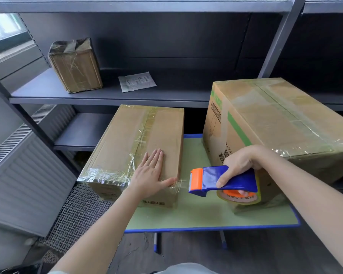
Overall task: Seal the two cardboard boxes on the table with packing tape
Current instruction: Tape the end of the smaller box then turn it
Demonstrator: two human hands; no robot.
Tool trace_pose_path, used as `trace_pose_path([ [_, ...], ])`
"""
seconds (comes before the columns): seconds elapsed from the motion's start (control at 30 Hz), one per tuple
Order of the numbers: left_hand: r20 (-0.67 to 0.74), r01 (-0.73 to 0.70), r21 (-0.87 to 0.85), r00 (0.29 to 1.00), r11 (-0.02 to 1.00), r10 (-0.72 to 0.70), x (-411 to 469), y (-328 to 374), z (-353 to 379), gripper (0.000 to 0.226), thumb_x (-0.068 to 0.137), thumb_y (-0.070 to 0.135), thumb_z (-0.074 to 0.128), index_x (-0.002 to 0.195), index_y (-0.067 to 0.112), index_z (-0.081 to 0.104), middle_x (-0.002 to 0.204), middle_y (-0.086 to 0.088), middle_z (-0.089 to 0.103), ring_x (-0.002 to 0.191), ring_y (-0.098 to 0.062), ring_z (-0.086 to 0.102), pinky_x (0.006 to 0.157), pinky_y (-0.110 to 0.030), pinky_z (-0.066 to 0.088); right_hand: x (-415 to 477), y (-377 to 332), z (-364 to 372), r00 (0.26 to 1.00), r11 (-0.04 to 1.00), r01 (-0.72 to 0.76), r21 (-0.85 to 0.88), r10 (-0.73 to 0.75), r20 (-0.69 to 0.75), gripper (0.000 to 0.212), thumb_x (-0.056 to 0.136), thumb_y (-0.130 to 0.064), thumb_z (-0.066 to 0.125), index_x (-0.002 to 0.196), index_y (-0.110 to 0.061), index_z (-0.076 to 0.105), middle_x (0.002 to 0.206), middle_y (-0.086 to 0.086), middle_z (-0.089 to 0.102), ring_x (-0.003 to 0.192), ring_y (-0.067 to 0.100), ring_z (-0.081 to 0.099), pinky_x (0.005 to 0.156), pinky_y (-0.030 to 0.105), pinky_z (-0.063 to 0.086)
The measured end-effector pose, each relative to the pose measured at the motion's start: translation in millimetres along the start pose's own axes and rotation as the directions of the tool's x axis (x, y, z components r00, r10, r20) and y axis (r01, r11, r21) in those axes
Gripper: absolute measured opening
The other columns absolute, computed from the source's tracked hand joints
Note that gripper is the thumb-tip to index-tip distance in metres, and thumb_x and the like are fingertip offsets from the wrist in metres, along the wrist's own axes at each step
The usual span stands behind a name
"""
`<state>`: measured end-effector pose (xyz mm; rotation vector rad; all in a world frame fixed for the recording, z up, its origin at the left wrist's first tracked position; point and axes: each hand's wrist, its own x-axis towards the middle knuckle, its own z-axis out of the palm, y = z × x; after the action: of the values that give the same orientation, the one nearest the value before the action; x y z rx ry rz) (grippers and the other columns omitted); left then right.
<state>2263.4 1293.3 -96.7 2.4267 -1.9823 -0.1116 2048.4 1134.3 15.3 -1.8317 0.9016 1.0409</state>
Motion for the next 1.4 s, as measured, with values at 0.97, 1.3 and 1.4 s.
trace_pose_path([
  [0.97, -0.002, 0.111, -0.005, 0.994, 0.994, -0.111, 7, 13, 2, 0.108, 0.076, 0.082, 0.017, 0.148, 0.007, -0.011, 0.157, -0.004, -0.012, 0.142, -0.01, -0.017, 0.116, -0.033, -0.013, 61, -70, -31, 0.957, 0.919, -0.22, -0.326, 0.268, 0.111, 0.052, 0.074, -0.06, 0.066, 0.085, -0.009, 0.06, 0.07, 0.004, 0.068, 0.066, 0.016, 0.066, 0.081, 0.032, 0.053],
  [1.3, 0.126, 0.195, -0.043, 0.974, 0.98, -0.188, 11, 24, -8, 0.109, 0.077, 0.074, 0.032, 0.147, 0.004, -0.013, 0.156, -0.008, -0.016, 0.142, -0.017, -0.02, 0.116, -0.047, -0.011, 66, -53, -15, 0.974, 0.93, -0.224, -0.292, 0.205, -0.096, 0.053, 0.077, -0.066, 0.057, 0.075, -0.014, 0.059, 0.074, -0.001, 0.067, 0.069, 0.017, 0.06, 0.073, 0.029, 0.048],
  [1.4, 0.212, 0.298, -0.025, 0.934, 0.954, -0.286, 16, 40, -12, 0.117, 0.075, 0.07, 0.045, 0.144, 0.0, -0.017, 0.155, -0.014, -0.019, 0.142, -0.026, -0.021, 0.113, -0.053, -0.013, 51, -54, -35, 0.935, 0.946, -0.194, -0.258, 0.1, -0.339, 0.052, 0.08, -0.065, 0.055, 0.077, -0.013, 0.055, 0.087, 0.002, 0.065, 0.07, 0.018, 0.059, 0.064, 0.027, 0.044],
])
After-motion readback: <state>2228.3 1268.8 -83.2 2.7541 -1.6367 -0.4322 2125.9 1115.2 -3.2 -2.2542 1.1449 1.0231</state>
